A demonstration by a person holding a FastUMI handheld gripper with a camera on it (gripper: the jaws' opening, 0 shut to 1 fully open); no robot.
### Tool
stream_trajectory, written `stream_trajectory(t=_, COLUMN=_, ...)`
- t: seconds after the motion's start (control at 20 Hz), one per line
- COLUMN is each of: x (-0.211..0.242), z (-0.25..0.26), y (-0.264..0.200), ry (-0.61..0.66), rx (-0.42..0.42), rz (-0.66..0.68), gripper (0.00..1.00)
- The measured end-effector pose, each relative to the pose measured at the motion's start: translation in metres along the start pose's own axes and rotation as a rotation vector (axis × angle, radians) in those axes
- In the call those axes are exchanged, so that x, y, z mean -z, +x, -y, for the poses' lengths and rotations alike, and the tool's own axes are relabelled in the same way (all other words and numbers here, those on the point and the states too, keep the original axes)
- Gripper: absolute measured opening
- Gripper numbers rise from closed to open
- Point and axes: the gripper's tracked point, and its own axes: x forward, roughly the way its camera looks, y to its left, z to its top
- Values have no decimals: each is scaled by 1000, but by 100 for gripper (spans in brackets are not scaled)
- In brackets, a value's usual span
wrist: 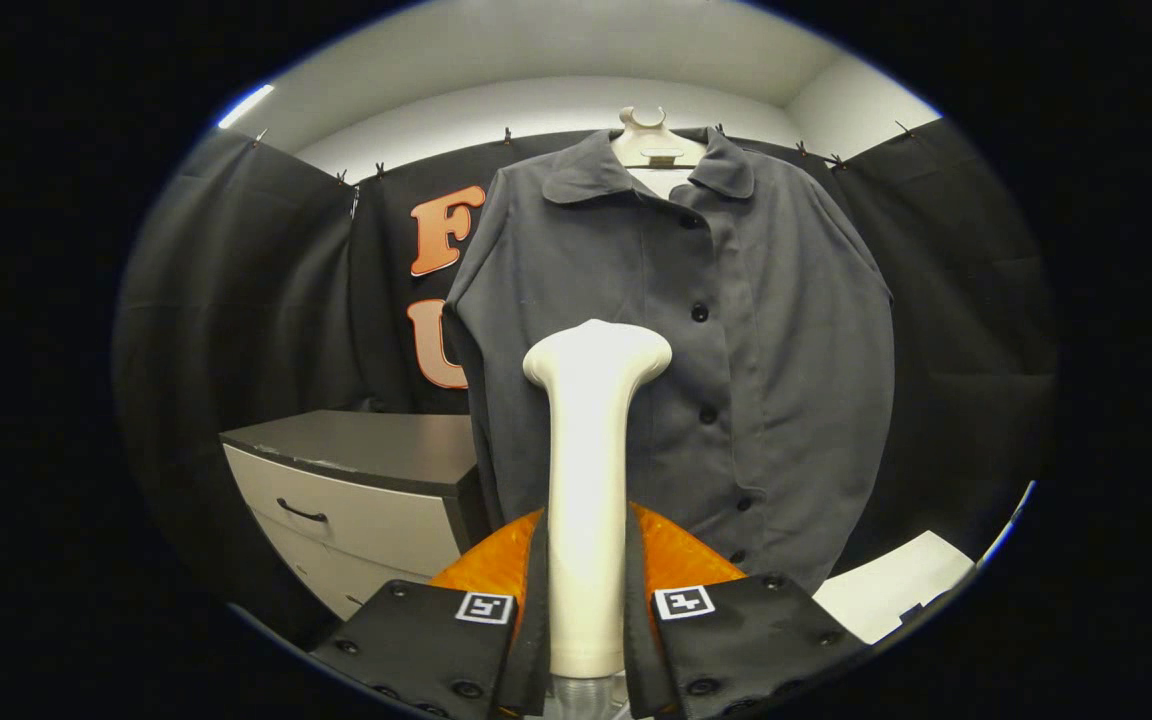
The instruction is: Iron the clothes twice with a garment steamer, once on the left side and once on the right side.
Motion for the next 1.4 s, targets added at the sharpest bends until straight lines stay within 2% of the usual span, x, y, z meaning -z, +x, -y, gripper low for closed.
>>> stream_trajectory(t=1.4, x=148, z=6, y=-43, ry=8, rx=-9, rz=-252, gripper=37)
